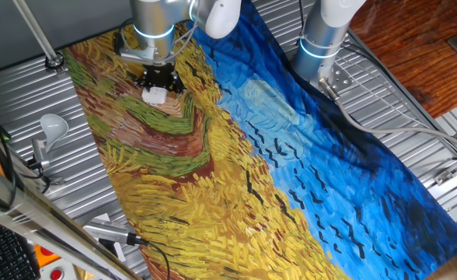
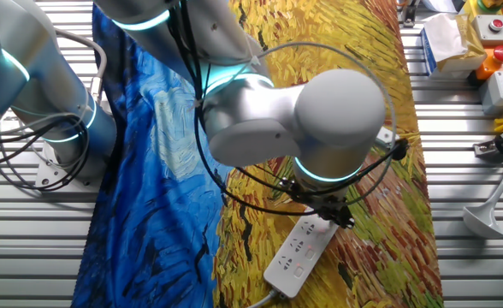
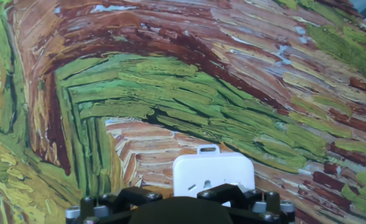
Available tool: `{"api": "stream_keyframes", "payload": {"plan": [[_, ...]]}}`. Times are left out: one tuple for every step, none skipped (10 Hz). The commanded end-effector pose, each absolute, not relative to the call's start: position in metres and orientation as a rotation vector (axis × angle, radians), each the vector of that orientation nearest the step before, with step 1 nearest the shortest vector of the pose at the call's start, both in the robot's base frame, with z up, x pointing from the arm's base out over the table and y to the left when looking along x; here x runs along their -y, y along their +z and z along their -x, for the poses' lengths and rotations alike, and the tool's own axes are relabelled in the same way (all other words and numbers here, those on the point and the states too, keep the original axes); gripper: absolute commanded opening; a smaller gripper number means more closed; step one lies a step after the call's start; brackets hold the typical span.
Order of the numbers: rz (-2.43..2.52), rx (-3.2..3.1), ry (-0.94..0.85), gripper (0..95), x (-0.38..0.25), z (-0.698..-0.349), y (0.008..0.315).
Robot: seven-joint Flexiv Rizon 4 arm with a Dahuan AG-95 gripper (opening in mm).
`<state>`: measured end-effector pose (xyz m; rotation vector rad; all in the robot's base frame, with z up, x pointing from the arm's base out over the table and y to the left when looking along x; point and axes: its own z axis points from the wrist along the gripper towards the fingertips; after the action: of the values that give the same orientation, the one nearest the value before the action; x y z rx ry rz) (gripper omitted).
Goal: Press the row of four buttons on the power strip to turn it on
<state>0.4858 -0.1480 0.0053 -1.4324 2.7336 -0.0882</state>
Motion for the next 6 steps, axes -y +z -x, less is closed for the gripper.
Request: {"api": "stream_keyframes", "payload": {"plan": [[1.428, -2.730, -0.102, 95.0, 0.1468, -0.4804, -0.0043], [1.426, -2.730, -0.106, 95.0, 0.1465, -0.4802, -0.0033], [1.423, -2.733, -0.104, 95.0, 0.1464, -0.4802, -0.0030], [1.418, -2.735, -0.106, 95.0, 0.1464, -0.4802, -0.0030], [1.416, -2.735, -0.110, 95.0, 0.1464, -0.4804, -0.0029], [1.414, -2.736, -0.114, 95.0, 0.1465, -0.4807, -0.0028]]}}
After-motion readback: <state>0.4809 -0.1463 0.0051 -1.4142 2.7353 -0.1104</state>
